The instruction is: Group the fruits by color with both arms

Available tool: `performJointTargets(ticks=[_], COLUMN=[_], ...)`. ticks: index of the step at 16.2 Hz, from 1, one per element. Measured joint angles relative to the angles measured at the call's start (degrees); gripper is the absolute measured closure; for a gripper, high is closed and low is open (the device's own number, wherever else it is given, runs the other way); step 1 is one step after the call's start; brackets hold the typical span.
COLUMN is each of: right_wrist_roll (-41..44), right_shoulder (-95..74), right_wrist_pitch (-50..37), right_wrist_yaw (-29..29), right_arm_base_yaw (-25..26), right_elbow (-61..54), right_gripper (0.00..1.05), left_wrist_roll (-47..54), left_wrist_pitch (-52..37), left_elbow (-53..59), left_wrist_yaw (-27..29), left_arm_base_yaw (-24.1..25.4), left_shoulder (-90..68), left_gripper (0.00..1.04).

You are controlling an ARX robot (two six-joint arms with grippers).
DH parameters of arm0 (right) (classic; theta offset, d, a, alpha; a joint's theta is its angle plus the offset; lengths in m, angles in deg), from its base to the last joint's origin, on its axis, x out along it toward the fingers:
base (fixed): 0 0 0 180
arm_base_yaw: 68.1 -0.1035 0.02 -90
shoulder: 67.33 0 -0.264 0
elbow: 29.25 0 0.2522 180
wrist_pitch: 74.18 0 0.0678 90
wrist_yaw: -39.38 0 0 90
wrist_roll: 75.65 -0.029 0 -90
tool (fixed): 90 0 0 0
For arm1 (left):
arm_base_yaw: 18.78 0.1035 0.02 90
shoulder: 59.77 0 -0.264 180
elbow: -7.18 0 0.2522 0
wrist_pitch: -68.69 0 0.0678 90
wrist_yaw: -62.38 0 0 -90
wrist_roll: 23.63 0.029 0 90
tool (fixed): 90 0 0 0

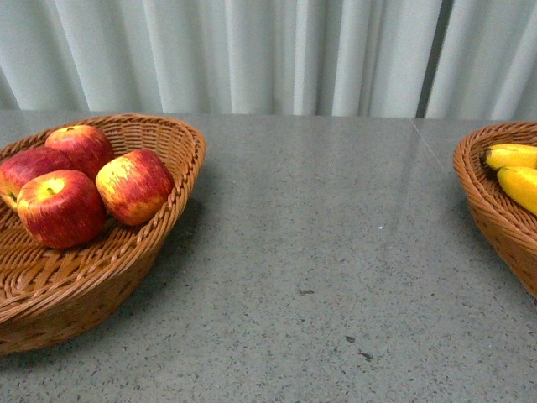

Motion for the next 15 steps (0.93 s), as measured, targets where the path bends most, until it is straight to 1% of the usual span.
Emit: performJointTargets(ticks=[1,2,3,4,6,7,8,15], right_wrist_roll=[0.00,-0.04,0.00,-0.07,-0.09,-0.09,-0.09,-0.20], right_shoulder=[1.09,2.36,3.54,4.39,6.01,7.37,13.79,17.25], right_wrist_pitch=[0.28,0.70,0.85,1.03,1.79,3.63,9.97,9.57], right_wrist_yaw=[-1.18,-6.58,-7.23,-8.28,-8.39,-8.39,-8.33,-8.37], right_arm_base_yaw=[-1.18,-5.88,-8.76,-8.50,-8.24,-8.24,-8.24,-8.24], right_elbow=[-0.98,-1.64,-2.40,-3.08,-4.26,-4.55,-5.33,-7.28], right_gripper=[1.03,1.03,1.03,1.03,1.03,1.03,1.03,1.03], left_wrist_roll=[0.00,0.00,0.00,0.00,0.00,0.00,0.00,0.00], left_wrist_pitch=[0.00,0.00,-0.02,-0.02,-0.02,-0.02,0.00,-0.02], left_elbow=[0.00,0.00,0.00,0.00,0.00,0.00,0.00,0.00], left_wrist_yaw=[0.00,0.02,-0.04,0.00,0.02,0.00,0.02,0.00], left_arm_base_yaw=[0.00,0.00,0.00,0.00,0.00,0.00,0.00,0.00], left_shoulder=[0.00,0.00,-0.02,-0.02,-0.02,0.00,-0.02,-0.02], left_gripper=[0.07,0.07,0.07,0.07,0.07,0.07,0.07,0.07])
